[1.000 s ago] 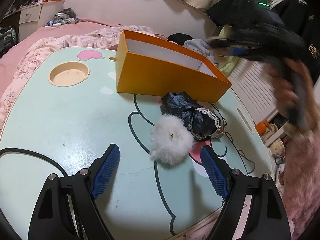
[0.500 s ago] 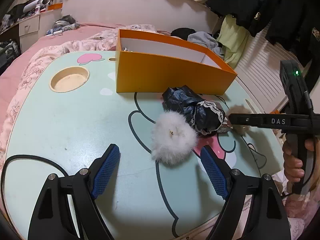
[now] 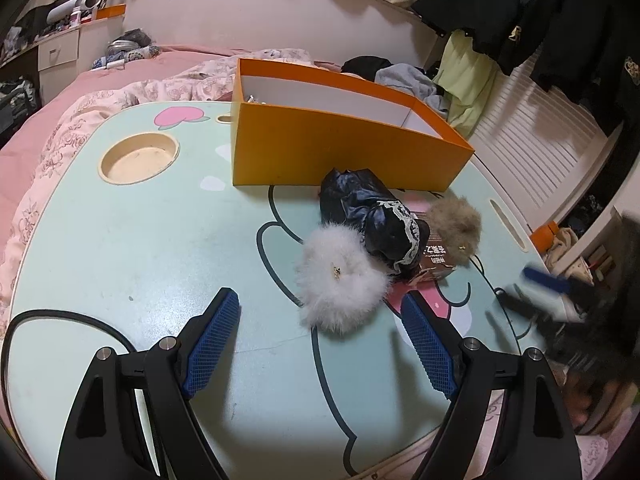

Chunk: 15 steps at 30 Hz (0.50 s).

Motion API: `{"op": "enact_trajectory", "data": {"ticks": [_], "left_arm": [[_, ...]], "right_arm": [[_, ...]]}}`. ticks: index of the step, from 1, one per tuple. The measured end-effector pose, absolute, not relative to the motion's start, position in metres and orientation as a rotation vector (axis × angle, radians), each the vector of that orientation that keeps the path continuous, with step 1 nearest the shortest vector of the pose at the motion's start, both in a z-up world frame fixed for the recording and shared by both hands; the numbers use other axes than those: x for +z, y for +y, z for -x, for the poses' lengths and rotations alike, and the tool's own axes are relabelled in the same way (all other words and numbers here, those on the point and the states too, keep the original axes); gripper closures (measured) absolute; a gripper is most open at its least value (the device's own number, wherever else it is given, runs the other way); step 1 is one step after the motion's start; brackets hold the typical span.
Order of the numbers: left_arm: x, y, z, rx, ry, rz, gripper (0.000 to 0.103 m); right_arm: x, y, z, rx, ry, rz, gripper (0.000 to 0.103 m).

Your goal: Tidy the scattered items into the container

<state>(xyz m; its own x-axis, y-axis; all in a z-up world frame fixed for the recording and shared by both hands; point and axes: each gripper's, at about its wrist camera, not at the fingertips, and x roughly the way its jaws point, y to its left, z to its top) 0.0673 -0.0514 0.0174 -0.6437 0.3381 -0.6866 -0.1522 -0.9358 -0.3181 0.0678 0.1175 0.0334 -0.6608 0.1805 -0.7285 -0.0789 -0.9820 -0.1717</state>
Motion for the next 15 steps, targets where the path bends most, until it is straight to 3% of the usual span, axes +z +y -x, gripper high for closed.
{"op": "enact_trajectory", "data": {"ticks": [6,8,12,15], "left_arm": [[0.019,-0.052,-0.067,2.596,-0.36,1.151,0.02],[0.021,-0.05,-0.065,2.596,-0.346,1.184,0.02],[0.039,-0.036,-0.07,2.583,-0.225,1.179,0.02],[0.069,-0.023,-0.065,2.511,-0.235,1.112,0.02]], "right_arm": [[0.027,0.12,-0.07,2.751,-0.179,1.191,0.012],[0.026,0.122,-0.068,2.748,-0.174,1.197,0.005],[0.024,0.115,-0.068,2.737,-0.173,1.197,0.001],[0.024,0.111,-0.071,2.737,-0.171,1.193,0.001]]}}
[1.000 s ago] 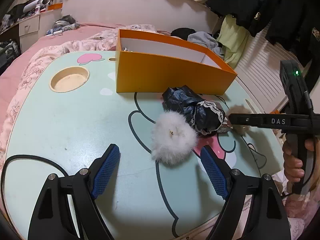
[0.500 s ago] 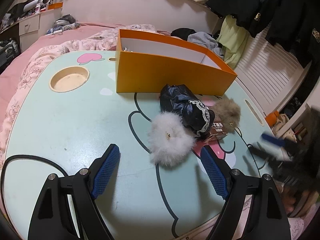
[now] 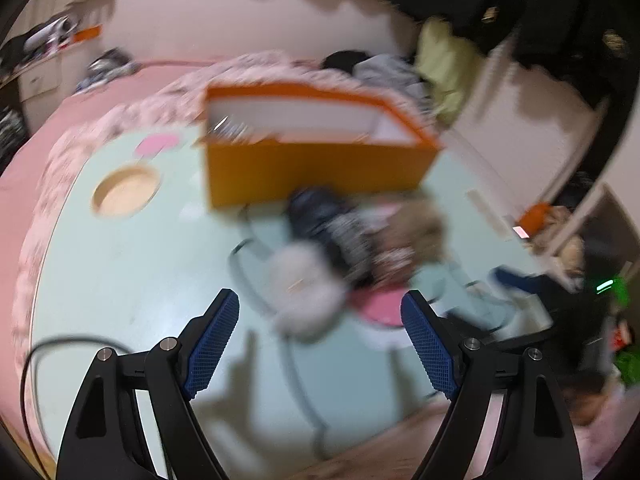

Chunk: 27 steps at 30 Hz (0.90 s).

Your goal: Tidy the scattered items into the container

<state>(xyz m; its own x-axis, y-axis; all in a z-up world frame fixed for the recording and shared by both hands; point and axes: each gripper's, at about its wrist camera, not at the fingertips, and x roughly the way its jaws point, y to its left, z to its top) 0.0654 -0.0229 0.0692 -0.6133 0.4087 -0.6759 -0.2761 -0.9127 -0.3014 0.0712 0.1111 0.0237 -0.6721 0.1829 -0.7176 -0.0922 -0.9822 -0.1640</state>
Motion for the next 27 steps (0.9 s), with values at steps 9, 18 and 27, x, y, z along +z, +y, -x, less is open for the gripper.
{"op": "enact_trajectory", "data": {"ticks": [9,18,27], "left_arm": [[0.139,0.017,0.038,2.478,-0.178,1.236,0.02],[0.085,0.067,0.141,2.358,-0.116,1.615,0.042],[0.042,0.089,0.163,2.269,-0.016,1.702,0.073]], "right_arm": [[0.023,0.11,-0.071,2.734,-0.169,1.188,0.0],[0.025,0.11,-0.072,2.742,-0.165,1.176,0.0],[0.025,0.109,-0.072,2.741,-0.154,1.172,0.0]]}}
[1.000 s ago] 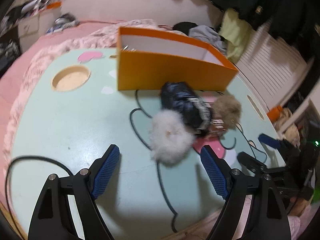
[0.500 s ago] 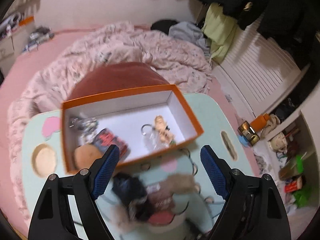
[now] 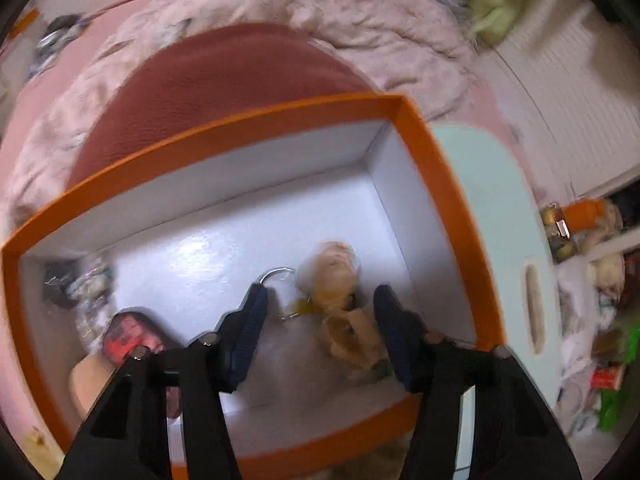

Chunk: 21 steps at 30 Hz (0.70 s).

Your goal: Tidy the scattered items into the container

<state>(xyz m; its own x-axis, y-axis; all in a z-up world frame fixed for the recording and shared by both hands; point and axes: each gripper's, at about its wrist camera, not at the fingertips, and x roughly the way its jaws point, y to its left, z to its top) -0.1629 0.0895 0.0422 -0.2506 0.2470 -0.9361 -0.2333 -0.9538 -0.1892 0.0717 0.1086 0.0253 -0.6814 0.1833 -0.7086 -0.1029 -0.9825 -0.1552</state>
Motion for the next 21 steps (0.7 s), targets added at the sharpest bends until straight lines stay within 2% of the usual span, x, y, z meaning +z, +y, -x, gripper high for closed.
{"op": "enact_trajectory", "data": {"ticks": [1,5,10,16,21], "left_arm": [[0.042,0.086,0.163,2.278,0.009,1.701,0.077],[0.048,0.065,0.156,2.306,-0.022,1.676,0.079],[0.099,0.034,0.123,2.323,-0.156,1.471,0.079],[0.148,-0.001,0.055,2.351,-0.164,1.241,0.079],[0.118,-0.056,0.01,2.55,-0.152,1.281,0.079]], "right_arm": [[0.025,0.109,-0.072,2.741,-0.156,1.171,0.0],[0.025,0.106,-0.071,2.738,-0.16,1.17,0.0],[0.025,0.107,-0.071,2.737,-0.159,1.169,0.0],[0.025,0.107,-0.071,2.735,-0.157,1.168,0.0],[0.025,0.107,-0.071,2.732,-0.157,1.168,0.0]]}}
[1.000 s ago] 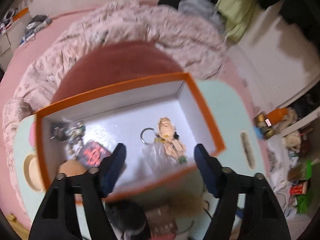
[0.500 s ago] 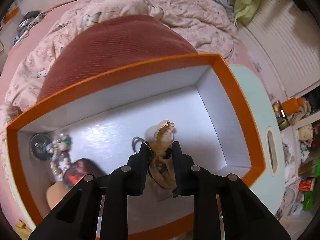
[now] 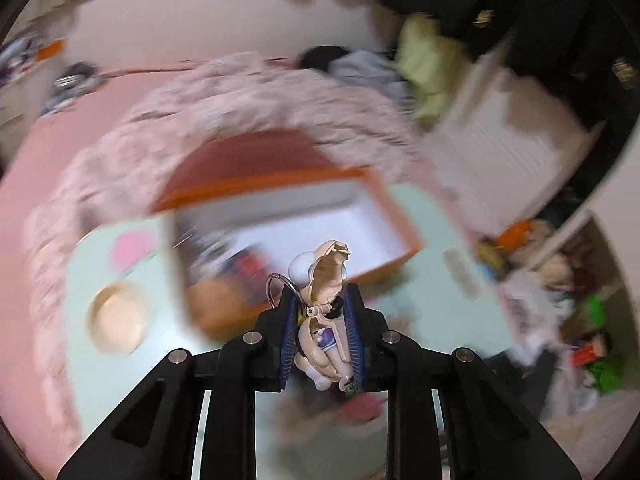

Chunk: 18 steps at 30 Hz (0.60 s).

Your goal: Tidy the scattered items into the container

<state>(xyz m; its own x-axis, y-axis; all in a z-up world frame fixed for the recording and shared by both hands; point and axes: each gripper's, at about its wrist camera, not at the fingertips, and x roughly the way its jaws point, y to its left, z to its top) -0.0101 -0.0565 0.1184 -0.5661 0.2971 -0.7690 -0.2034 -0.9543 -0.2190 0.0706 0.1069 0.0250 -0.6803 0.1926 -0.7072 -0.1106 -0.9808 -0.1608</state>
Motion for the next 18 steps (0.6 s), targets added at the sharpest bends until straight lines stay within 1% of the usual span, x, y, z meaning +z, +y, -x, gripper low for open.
{"op": "enact_trajectory", "data": {"ticks": [2,5,8,11,13,14,15,17,18], "left_arm": [[0.094,-0.074,0.0,2.616,-0.19,1.326,0.079],[0.055,-0.087,-0.008,2.521,-0.328,1.383,0.079],[0.038,-0.081,-0.012,2.502,-0.344,1.387,0.079],[0.034,-0.074,-0.018,2.463,-0.375,1.37,0.078],[0.039,-0.078,-0.029,2.504,-0.411,1.292,0.067],[0.042,-0.08,-0.035,2.528,-0.432,1.248,0.053],[0.044,-0.085,-0.039,2.554,-0.456,1.2,0.036],[0.048,-0.095,-0.048,2.599,-0.495,1.134,0.025],[0.049,-0.1,-0.05,2.616,-0.501,1.127,0.025]], "right_arm": [[0.025,0.108,-0.071,2.732,-0.156,1.167,0.0],[0.025,0.108,-0.071,2.728,-0.153,1.166,0.0],[0.025,0.108,-0.071,2.726,-0.15,1.166,0.0],[0.025,0.108,-0.071,2.725,-0.149,1.165,0.0],[0.025,0.108,-0.071,2.725,-0.145,1.162,0.0],[0.025,0.107,-0.072,2.724,-0.144,1.159,0.0],[0.025,0.107,-0.072,2.723,-0.144,1.156,0.0],[0.026,0.105,-0.073,2.72,-0.147,1.158,0.001],[0.027,0.103,-0.072,2.719,-0.158,1.162,0.001]]}}
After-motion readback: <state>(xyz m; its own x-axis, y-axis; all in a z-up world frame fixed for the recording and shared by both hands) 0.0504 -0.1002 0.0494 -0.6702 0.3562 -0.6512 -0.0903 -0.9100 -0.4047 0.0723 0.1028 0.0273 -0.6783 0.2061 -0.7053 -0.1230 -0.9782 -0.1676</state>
